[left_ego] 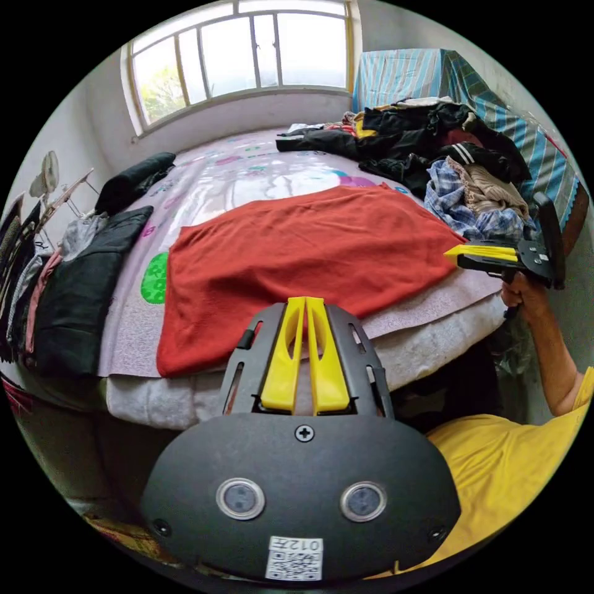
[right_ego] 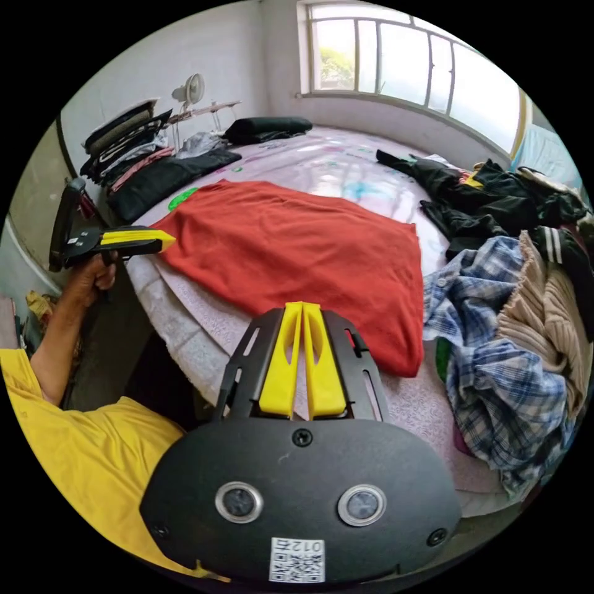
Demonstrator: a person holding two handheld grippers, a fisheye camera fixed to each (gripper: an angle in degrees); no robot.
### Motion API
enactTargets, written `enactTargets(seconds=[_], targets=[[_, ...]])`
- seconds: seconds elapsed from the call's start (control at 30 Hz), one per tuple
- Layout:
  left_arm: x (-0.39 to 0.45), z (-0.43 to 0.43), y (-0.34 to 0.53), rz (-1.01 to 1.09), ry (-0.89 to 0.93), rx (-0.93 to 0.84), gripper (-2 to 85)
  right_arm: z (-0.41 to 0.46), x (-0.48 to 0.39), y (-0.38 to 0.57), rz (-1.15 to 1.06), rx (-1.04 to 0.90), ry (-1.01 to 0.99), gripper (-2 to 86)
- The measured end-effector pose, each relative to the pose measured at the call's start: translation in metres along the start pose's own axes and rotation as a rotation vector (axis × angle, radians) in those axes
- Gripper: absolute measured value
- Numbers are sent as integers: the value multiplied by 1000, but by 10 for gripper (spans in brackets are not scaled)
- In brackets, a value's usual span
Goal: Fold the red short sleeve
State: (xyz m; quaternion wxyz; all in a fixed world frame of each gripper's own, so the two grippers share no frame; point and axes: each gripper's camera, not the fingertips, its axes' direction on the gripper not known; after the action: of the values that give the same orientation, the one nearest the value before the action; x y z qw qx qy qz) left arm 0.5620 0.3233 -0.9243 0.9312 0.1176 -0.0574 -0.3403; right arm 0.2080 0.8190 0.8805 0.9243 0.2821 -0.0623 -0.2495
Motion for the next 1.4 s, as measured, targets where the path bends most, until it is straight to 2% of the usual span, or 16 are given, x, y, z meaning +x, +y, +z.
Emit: enactTargets(seconds=[0.07,0.17,0.37,0.53,0.7,0.83,0.9,0.97,1.03,1.13,1.23,1.4], targets=[[-12,-3,0,-35,-3,-21,3,-5,22,7,59,18,14,9],[-26,9,7,-83,40,-113,3,11,41,21,80,-82,-33,9],[-17,-6,20,-116,59,-49,3,2,56,41,78,-29,-33,8],[-25,-38,14,-176,-61,1,3,-24,102,54,213,76,92,8],[-41,-29,12,-243,-26,-89,3,-13,156,69,326,-9,19,7],[-37,-39,15,-287,45,-52,3,-12,181,79,351,-20,15,9],[-25,-54,13,-304,12,-9,3,-20,189,85,370,13,9,10],[-3,-75,7,-272,0,56,4,-35,198,93,381,58,7,15],[45,-95,-11,-153,68,132,5,-37,210,101,418,52,-30,22],[138,-99,-47,118,128,142,10,-29,237,112,512,28,-164,56],[241,-93,-78,370,129,145,20,-25,266,127,662,105,-307,69],[367,-78,-117,610,193,146,37,-12,296,130,780,130,-425,44]])
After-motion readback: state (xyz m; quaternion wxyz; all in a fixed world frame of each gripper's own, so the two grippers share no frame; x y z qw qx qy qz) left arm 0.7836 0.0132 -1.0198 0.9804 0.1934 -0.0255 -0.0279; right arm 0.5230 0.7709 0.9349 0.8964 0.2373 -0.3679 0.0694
